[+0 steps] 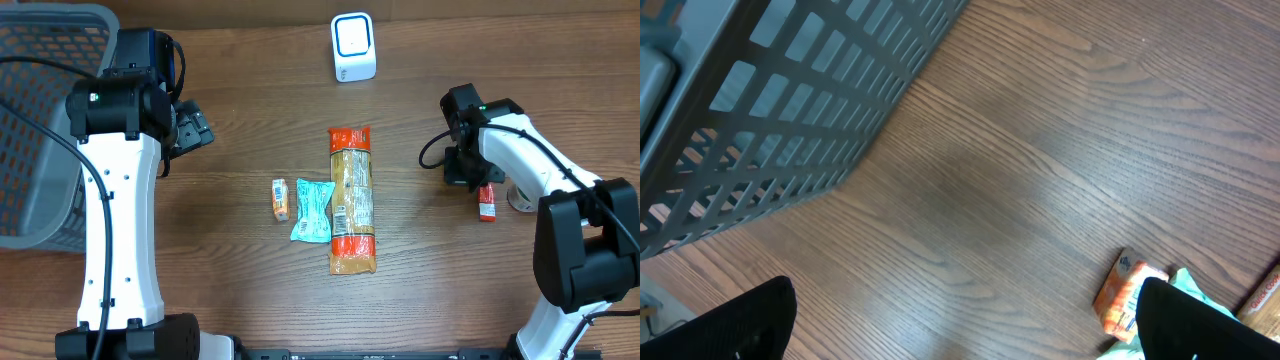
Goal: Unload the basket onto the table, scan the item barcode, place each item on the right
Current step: 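Move the red packet right and set it down near the jar, then move the right gripper to the mint-green snack bag beside the pasta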
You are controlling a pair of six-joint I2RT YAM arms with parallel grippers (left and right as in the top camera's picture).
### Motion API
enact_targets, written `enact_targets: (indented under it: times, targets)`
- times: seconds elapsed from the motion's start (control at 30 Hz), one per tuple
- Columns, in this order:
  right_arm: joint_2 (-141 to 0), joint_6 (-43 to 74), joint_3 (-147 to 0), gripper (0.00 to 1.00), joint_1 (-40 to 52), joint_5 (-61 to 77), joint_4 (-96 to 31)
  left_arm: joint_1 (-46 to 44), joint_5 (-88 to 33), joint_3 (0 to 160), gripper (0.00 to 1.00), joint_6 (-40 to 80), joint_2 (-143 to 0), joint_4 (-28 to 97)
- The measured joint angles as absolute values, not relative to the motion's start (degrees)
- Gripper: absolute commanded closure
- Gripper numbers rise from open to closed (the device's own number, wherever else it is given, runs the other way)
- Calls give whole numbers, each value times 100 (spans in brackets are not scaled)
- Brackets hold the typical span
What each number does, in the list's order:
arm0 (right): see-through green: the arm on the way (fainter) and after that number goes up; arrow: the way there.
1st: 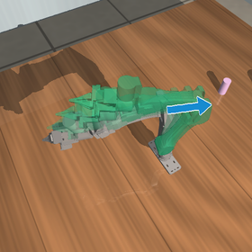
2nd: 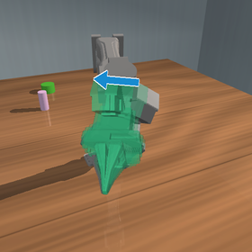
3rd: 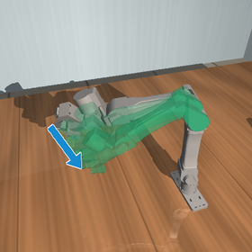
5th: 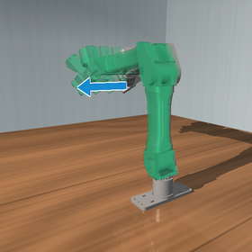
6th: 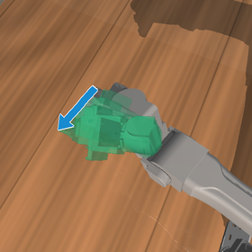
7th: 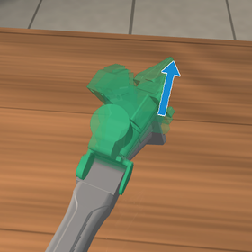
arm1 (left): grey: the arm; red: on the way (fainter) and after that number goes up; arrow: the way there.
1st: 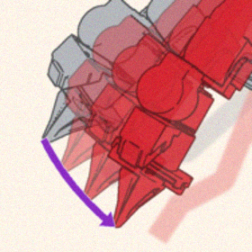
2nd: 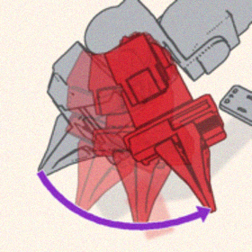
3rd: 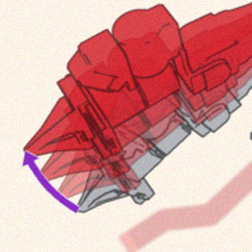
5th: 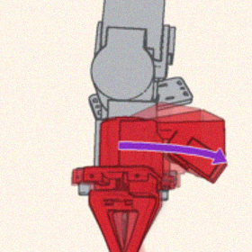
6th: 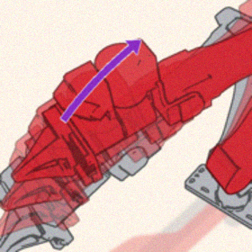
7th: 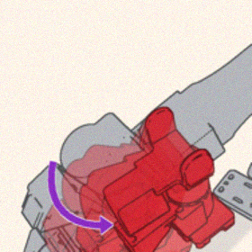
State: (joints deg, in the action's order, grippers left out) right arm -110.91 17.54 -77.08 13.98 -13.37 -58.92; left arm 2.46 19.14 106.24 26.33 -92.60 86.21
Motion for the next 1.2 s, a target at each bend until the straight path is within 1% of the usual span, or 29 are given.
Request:
enact_targets:
  times: [0.23, 0.5, 0.57, 0.73, 0.93, 1.1, 1.2]
  targets:
    - [-11091, 1756, -7345, 96, 1339, -1286, -4772, 246, 1911, 10624, 0, 2633, -9260, 8621]
    - [-10982, 1756, -6600, 96, 945, -1302, -3555, 246, 1911, 10624, 0, 2633, -9260, 8621]
    - [-10956, 1758, -6543, 96, 851, -1304, -3450, 246, 1914, 10624, 0, 2633, -9260, 8621]
    - [-10954, 1717, -6556, 96, 749, -1310, -3577, 246, 1914, 10624, 1, 2633, -9260, 8621]
    - [-10954, 1396, -6670, 96, 744, -1096, -4121, 246, 1914, 10624, 0, 2633, -9260, 8621]
    - [-10932, 1201, -6724, 93, 731, -823, -4676, 246, 1914, 10624, 0, 2633, -9260, 8621]
    - [-10923, 1131, -6724, 88, 720, -788, -4807, 246, 1914, 10624, 1, 2633, -9260, 8621]
